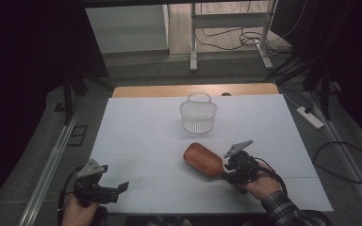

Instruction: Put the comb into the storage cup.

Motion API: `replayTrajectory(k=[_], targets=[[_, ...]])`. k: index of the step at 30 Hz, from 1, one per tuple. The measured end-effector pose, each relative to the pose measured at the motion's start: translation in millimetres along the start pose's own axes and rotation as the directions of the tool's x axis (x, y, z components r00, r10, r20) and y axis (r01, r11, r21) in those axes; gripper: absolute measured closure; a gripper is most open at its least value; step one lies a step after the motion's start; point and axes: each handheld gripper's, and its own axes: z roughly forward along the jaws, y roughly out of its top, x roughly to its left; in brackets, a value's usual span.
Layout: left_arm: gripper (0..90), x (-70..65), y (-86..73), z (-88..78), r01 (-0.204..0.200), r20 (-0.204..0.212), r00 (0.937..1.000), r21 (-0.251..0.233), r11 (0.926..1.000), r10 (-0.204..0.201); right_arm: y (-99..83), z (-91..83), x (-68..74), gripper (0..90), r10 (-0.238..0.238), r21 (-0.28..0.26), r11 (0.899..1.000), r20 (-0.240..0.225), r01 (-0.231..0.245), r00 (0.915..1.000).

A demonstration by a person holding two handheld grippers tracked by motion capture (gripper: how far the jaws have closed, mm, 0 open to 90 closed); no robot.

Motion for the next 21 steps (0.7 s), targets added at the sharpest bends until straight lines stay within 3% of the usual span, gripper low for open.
replayTrajectory(k=[8, 14, 15, 21], targets=[[1.6, -0.2, 0.2, 0.2, -0.001, -0.001, 1.0000, 0.003, 1.0000, 0.001, 1.4, 3.7, 0.1, 22.0, 0.014, 0.019, 1.000, 0.039, -0.015, 0.9991], [1.6, -0.3, 0.2, 0.3, -0.001, -0.001, 1.0000, 0.003, 1.0000, 0.001, 1.2, 4.9, -2.4, 11.0, 0.014, 0.017, 1.000, 0.011, -0.014, 0.9998], [1.6, -0.3, 0.2, 0.3, -0.001, -0.001, 1.0000, 0.003, 1.0000, 0.001, 1.2, 5.1, -2.8, 6.2, 0.010, 0.006, 1.000, 0.019, -0.010, 0.9998], [1.6, -0.2, 0.2, 0.3, -0.002, 0.000, 1.0000, 0.003, 1.0000, 0.002, 0.9, 6.3, -4.6, 0.0, -0.010, -0.007, 1.000, 0.048, 0.010, 0.9988]])
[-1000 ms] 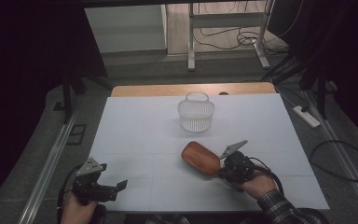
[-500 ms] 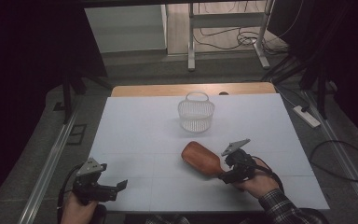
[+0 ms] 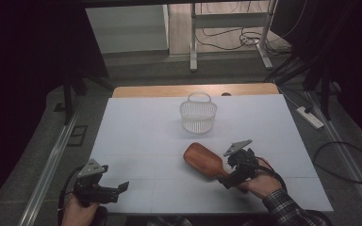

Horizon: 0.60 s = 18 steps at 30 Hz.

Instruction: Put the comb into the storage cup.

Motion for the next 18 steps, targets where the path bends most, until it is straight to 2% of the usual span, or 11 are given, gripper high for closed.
replayTrajectory(k=[5, 9, 18], targets=[[1.6, -0.1, 0.1, 0.1, -0.001, 0.000, 1.0000, 0.001, 1.0000, 0.001, -1.6, 2.4, -3.9, 0.0, 0.004, -0.014, 1.000, -0.005, -0.004, 1.0000], [1.6, -0.2, 0.0, 0.1, -0.001, 0.000, 1.0000, 0.000, 1.0000, 0.001, -1.7, 5.9, -7.0, 0.0, 0.011, 0.001, 1.000, -0.023, -0.011, 0.9997], [1.6, -0.1, 0.0, 0.2, -0.002, 0.001, 1.0000, 0.002, 1.0000, 0.002, -1.8, 16.6, -5.8, 0.0, 0.008, 0.061, 0.998, -0.015, -0.007, 0.9998]])
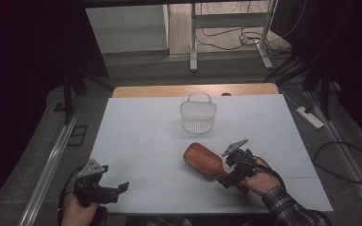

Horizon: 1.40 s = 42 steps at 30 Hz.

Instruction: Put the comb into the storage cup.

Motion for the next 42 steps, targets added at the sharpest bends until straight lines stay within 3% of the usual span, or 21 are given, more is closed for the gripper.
replayTrajectory(k=[12, 28, 32, 35, 36, 42], targets=[[1.6, 0.0, 0.1, 0.1, -0.001, 0.002, 1.0000, 0.001, 1.0000, 0.001, -2.0, 11.3, 4.8, 0.0, -0.014, 0.087, 0.996, 0.019, 0.012, 0.9997], [1.6, -0.1, 0.2, 0.4, -0.002, 0.002, 1.0000, 0.002, 1.0000, 0.002, -1.6, 14.5, 5.0, 1.1, -0.001, 0.122, 0.993, 0.019, -0.002, 0.9998], [1.6, -0.1, 0.2, 0.4, -0.003, 0.002, 1.0000, 0.002, 1.0000, 0.003, -0.8, 12.1, 5.1, 12.4, -0.002, 0.100, 0.995, 0.021, 0.000, 0.9998], [1.6, 0.0, 0.2, 0.3, -0.002, 0.003, 1.0000, 0.001, 1.0000, 0.002, -0.2, 8.6, 5.1, 28.2, -0.011, 0.081, 0.997, 0.008, 0.010, 0.9999], [1.6, 0.0, 0.2, 0.3, -0.002, 0.003, 1.0000, 0.001, 1.0000, 0.002, -0.2, 8.6, 5.1, 28.2, -0.011, 0.081, 0.997, 0.008, 0.010, 0.9999], [1.6, -0.1, 0.3, 0.4, -0.003, 0.002, 1.0000, 0.002, 1.0000, 0.003, 0.5, 4.7, 5.1, 49.0, -0.018, 0.051, 0.999, 0.002, 0.018, 0.9998]])
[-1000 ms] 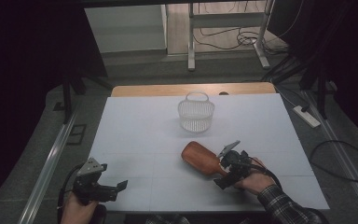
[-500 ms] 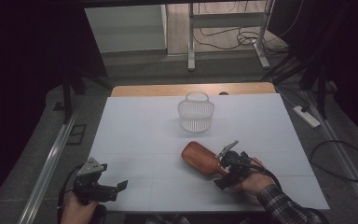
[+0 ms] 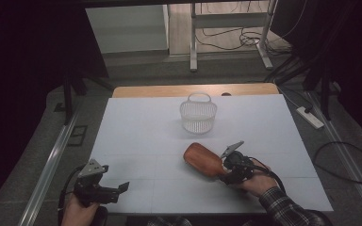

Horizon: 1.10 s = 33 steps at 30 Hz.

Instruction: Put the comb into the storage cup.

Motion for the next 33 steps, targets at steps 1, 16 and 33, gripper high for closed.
replayTrajectory(k=[1, 16, 33], targets=[[1.6, 0.0, 0.0, 0.0, 0.000, 0.000, 1.0000, 0.000, 1.0000, 0.000, 0.0, 0.1, -0.2, 51.5, -0.004, 0.004, 1.000, -0.007, 0.004, 1.0000], [1.6, 0.0, 0.1, 0.1, -0.001, 0.000, 1.0000, 0.002, 1.0000, 0.001, 1.0, 5.7, 2.5, 68.9, -0.027, 0.035, 0.999, -0.019, 0.027, 0.9995], [1.6, 0.4, 0.3, 0.1, 0.001, 0.006, 1.0000, -0.003, 1.0000, -0.001, 1.8, 1.6, 1.4, 72.1, -0.004, 0.021, 1.000, -0.046, 0.005, 0.9989]])
